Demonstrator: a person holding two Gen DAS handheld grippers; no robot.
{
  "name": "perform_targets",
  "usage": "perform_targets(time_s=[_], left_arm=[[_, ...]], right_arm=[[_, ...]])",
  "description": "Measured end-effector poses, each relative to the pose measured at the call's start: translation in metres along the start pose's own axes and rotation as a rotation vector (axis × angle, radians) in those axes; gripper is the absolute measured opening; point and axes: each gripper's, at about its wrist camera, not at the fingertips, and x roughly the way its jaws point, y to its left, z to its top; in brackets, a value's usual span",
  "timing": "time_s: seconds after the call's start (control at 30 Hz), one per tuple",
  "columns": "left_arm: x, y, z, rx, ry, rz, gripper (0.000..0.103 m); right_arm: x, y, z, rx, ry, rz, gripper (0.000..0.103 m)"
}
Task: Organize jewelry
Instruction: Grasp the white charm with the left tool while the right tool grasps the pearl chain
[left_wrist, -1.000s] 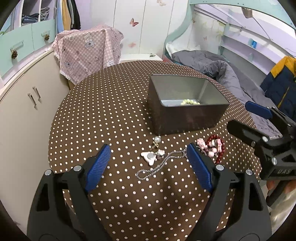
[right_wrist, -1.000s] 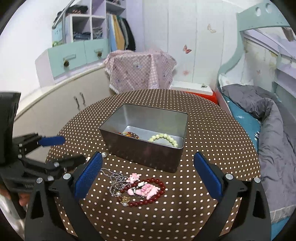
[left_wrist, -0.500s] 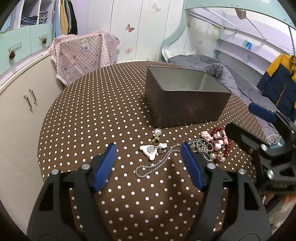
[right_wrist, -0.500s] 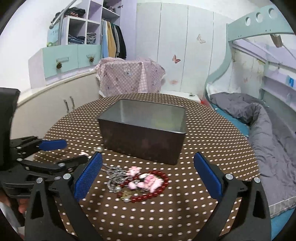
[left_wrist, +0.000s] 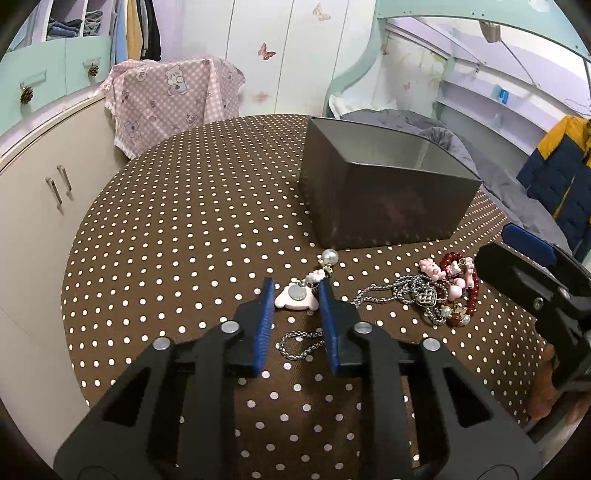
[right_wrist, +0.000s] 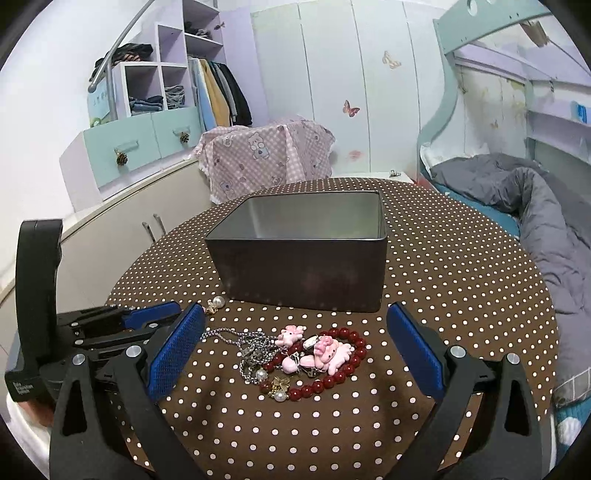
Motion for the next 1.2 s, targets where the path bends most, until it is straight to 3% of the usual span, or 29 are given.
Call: perform_targets(time_s=[0.33,0.4,0.47,0.7,0.87,1.13,1.2], left_arm=[[-0.015,0.018,-0.003,-0.077,-0.080,0.017,0.024],[-0.020,0.024,-0.003,-0.099,-0.100,0.019,0.024],[-0.024,0.031,-0.003,-0.127,-0.120,0.022,0.024],[-0.028,0.049,0.002,-0.185,-0.157,0.022,0.024],[-0.026,0.051,0.004,-0.188,-0.164,0.011,0.024],[-0.025,0.058,0.004,-0.185,-0.181,-0.005,0.024],[-0.024,0.060,0.004,-0.184,-0.183,-0.006,0.024]], right_arm=[[0.007,0.024,0.017,-0.008,-0.002,0.113,0.095],[0.012,0.032,0.021,-0.021,-0.005,0.133,0.090],[0.021,0.041,0.024,-0.044,0.031,0.167,0.072],[0.059,0.060,0.022,-0.029,0.213,0.224,0.036],[0.076,0.063,0.021,-0.005,0.299,0.185,0.031],[0.094,0.063,0.026,0.011,0.333,0.092,0.031],[0.096,0.065,0.026,-0.004,0.341,0.075,0.025]])
